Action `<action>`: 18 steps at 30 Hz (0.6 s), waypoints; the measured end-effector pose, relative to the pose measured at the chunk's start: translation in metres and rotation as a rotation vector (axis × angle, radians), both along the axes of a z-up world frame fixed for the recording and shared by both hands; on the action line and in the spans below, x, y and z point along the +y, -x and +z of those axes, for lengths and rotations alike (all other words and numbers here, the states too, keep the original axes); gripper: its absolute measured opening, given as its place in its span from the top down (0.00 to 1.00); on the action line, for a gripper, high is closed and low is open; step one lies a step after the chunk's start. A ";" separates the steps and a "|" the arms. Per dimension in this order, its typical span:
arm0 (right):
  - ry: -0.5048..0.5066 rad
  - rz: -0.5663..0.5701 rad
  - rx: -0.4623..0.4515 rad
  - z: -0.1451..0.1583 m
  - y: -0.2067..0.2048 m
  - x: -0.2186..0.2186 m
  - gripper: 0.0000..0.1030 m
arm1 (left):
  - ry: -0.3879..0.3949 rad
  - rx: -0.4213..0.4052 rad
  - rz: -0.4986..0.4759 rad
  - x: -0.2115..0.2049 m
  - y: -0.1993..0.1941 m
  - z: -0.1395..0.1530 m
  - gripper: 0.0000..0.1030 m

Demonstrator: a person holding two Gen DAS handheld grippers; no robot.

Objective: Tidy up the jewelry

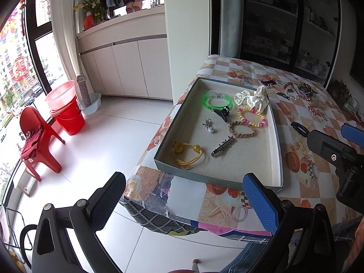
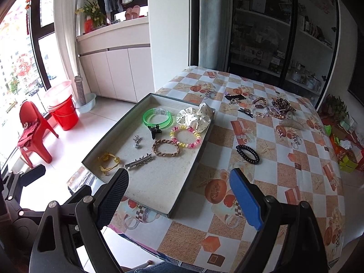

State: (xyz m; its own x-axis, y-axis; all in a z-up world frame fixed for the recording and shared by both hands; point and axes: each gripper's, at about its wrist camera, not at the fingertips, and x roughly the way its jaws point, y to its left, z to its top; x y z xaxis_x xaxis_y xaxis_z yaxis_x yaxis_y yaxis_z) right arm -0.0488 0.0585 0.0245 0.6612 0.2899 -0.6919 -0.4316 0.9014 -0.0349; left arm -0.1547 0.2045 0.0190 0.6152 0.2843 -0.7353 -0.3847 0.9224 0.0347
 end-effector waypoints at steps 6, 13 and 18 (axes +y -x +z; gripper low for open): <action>0.006 0.002 -0.012 0.001 0.008 0.001 0.11 | 0.002 0.000 0.003 0.001 0.003 0.000 0.00; 0.005 0.000 -0.013 0.001 0.008 0.001 0.11 | -0.003 -0.012 0.006 0.000 0.005 0.001 0.00; 0.006 -0.002 -0.008 0.002 0.010 -0.001 0.11 | -0.004 -0.012 0.006 -0.001 0.006 0.002 0.00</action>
State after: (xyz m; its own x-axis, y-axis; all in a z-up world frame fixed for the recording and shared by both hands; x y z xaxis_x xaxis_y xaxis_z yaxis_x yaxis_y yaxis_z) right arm -0.0587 0.0579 0.0261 0.6670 0.2848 -0.6885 -0.4298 0.9019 -0.0433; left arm -0.1607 0.2034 0.0206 0.6219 0.2911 -0.7269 -0.3910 0.9198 0.0338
